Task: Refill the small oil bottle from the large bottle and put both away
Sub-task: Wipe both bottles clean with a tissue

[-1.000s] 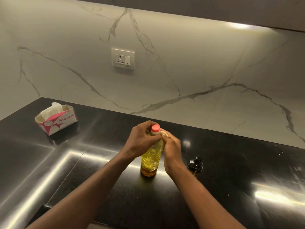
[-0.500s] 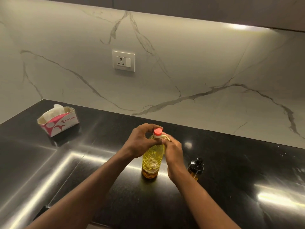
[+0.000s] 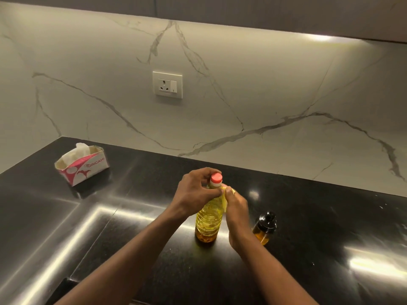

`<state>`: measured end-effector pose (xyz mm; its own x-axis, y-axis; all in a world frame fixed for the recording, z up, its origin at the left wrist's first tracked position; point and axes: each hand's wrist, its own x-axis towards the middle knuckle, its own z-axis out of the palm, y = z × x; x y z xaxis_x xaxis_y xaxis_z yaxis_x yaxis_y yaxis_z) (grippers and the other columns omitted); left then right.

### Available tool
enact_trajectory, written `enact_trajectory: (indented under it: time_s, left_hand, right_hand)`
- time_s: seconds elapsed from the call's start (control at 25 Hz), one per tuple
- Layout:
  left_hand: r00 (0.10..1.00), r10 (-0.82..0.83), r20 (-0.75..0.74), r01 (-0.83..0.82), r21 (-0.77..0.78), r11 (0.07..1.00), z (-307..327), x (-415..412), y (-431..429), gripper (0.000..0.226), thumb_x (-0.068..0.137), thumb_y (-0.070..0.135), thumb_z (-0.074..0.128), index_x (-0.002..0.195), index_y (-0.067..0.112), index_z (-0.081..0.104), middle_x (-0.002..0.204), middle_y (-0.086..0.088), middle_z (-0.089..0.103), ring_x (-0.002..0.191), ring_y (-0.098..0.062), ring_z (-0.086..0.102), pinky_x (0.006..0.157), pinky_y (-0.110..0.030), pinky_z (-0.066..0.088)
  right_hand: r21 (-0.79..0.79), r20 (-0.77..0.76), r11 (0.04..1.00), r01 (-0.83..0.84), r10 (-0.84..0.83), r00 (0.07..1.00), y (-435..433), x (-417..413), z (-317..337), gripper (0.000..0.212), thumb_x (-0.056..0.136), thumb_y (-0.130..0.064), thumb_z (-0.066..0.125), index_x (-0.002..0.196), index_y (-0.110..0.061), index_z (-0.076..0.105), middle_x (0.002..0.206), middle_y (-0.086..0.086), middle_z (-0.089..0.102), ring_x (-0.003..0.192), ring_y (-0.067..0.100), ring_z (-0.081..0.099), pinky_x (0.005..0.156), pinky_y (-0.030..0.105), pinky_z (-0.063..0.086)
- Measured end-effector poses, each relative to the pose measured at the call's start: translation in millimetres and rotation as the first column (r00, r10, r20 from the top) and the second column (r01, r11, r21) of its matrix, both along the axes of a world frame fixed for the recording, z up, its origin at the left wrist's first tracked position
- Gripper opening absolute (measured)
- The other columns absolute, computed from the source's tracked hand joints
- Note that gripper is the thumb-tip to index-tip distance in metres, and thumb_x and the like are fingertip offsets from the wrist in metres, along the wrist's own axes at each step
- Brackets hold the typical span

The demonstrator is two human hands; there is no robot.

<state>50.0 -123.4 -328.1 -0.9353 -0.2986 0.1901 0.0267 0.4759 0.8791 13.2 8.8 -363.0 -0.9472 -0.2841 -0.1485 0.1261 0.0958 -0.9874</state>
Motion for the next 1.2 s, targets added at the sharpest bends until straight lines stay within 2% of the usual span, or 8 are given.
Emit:
enact_trajectory:
  time_s: [0.2, 0.28, 0.44, 0.56, 0.68, 0.96, 1.12, 1.2]
  left_hand:
    - [1.000, 0.022, -0.019, -0.021, 0.032, 0.999, -2, 2, -2, 0.046, 0.078, 0.021, 0.090, 0.121, 0.018, 0.075, 0.108, 0.003, 0.078, 0.102, -0.011, 0.073, 0.095, -0.039, 0.061]
    - [1.000, 0.005, -0.003, -0.005, 0.062, 0.998, -1, 2, -4, 0.044, 0.077, 0.017, 0.089, 0.119, 0.018, 0.076, 0.105, 0.002, 0.079, 0.100, -0.012, 0.075, 0.094, -0.042, 0.062]
    - [0.999, -0.027, 0.020, 0.026, 0.077, 0.997, 4, 0, -5, 0.043, 0.079, 0.013, 0.088, 0.120, 0.015, 0.076, 0.104, -0.001, 0.079, 0.098, -0.014, 0.076, 0.094, -0.042, 0.062]
    - [0.998, -0.059, 0.021, 0.057, 0.082, 0.995, 8, -2, -6, 0.043, 0.081, 0.011, 0.086, 0.122, 0.011, 0.074, 0.106, -0.005, 0.078, 0.098, -0.016, 0.076, 0.094, -0.042, 0.062]
    - [0.997, -0.066, 0.026, 0.064, 0.062, 0.996, 7, -1, -8, 0.042, 0.082, 0.008, 0.084, 0.123, 0.010, 0.073, 0.108, -0.006, 0.077, 0.101, -0.017, 0.074, 0.095, -0.043, 0.061]
    - [0.998, -0.058, 0.026, 0.058, 0.006, 0.998, 8, 0, -4, 0.038, 0.084, 0.007, 0.079, 0.122, 0.010, 0.072, 0.109, -0.007, 0.074, 0.103, -0.021, 0.071, 0.096, -0.046, 0.060]
    - [0.996, -0.086, 0.011, 0.086, -0.019, 0.996, 8, -3, -6, 0.037, 0.088, 0.015, 0.080, 0.124, 0.012, 0.072, 0.112, -0.004, 0.075, 0.107, -0.016, 0.071, 0.098, -0.040, 0.059]
    - [0.998, -0.051, -0.019, 0.048, -0.137, 0.989, 1, -1, -6, 0.041, 0.089, 0.024, 0.080, 0.128, 0.016, 0.071, 0.118, -0.001, 0.074, 0.109, -0.011, 0.066, 0.100, -0.032, 0.056]
  right_hand:
    - [-0.013, -0.184, 1.000, -0.001, -0.001, 0.983, 5, 29, -32, 0.044, 0.110, -0.045, 0.038, 0.152, -0.035, 0.050, 0.148, -0.018, 0.056, 0.134, -0.004, 0.052, 0.110, 0.024, 0.043]
    - [0.027, -0.126, 0.999, 0.028, -0.024, 0.992, 15, 31, -46, 0.037, 0.111, -0.042, 0.038, 0.141, -0.037, 0.059, 0.139, -0.015, 0.064, 0.121, -0.005, 0.059, 0.096, 0.021, 0.046]
    - [0.128, 0.114, 0.992, -0.001, -0.014, 0.993, 10, -11, -15, 0.039, 0.109, -0.029, 0.045, 0.100, -0.003, 0.073, 0.104, 0.021, 0.073, 0.089, 0.020, 0.062, 0.077, 0.035, 0.045]
    - [0.101, -0.085, 0.995, -0.017, 0.026, 0.996, 3, -11, 11, 0.038, 0.109, -0.033, 0.044, 0.090, -0.027, 0.077, 0.089, -0.008, 0.077, 0.082, 0.005, 0.069, 0.070, 0.027, 0.049]
    - [0.028, -0.284, 1.000, -0.009, 0.016, 0.959, 12, 15, -3, 0.032, 0.111, -0.039, 0.041, 0.114, -0.042, 0.073, 0.103, -0.028, 0.073, 0.101, -0.008, 0.067, 0.077, 0.010, 0.052]
    - [0.148, 0.030, 0.989, -0.031, 0.027, 0.999, 6, -7, 3, 0.039, 0.109, -0.032, 0.045, 0.087, -0.014, 0.071, 0.090, 0.005, 0.072, 0.087, 0.020, 0.064, 0.071, 0.032, 0.048]
    - [-0.005, -0.197, 0.999, -0.054, 0.052, 0.979, 3, 11, 10, 0.031, 0.109, -0.042, 0.040, 0.115, -0.046, 0.070, 0.102, -0.036, 0.072, 0.105, -0.012, 0.065, 0.078, 0.004, 0.049]
    - [-0.002, -0.226, 0.999, -0.032, 0.031, 0.974, 9, 31, -15, 0.043, 0.106, -0.052, 0.038, 0.145, -0.040, 0.054, 0.127, -0.043, 0.059, 0.122, -0.022, 0.052, 0.092, 0.001, 0.042]
